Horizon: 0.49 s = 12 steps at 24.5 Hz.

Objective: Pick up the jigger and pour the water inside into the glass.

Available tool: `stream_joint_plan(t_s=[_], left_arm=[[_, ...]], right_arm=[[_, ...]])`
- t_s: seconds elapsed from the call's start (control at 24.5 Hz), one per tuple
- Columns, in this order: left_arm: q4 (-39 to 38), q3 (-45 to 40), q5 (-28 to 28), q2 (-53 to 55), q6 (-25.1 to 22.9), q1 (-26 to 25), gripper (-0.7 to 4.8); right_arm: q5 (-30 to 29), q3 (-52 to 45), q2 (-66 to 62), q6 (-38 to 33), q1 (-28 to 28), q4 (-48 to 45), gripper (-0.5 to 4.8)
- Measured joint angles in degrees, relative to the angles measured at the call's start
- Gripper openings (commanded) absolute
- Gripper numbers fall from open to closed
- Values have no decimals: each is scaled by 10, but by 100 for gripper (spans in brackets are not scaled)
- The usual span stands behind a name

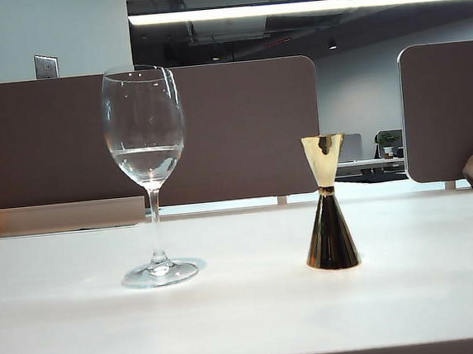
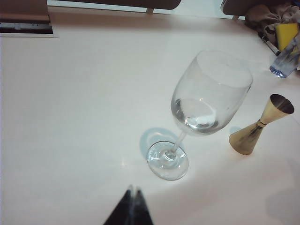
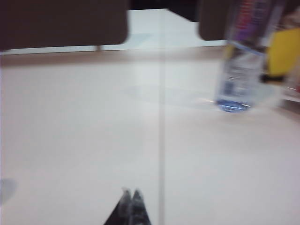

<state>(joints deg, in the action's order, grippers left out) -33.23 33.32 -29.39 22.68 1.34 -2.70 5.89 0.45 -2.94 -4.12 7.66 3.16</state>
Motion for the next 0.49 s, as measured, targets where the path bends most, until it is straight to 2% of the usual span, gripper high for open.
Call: stream_joint_plan(t_s=[0.12,0.33,0.49], left_arm=[[0,0,0,0,0,0,-6],[1,0,0,0,0,0,-6],[0,0,0,0,0,0,-6]], right_arm=[[1,0,29,-4,-55,33,0],[2,0,28,-4,-109,38,0],[21,0,28,-5,-87,38,0]])
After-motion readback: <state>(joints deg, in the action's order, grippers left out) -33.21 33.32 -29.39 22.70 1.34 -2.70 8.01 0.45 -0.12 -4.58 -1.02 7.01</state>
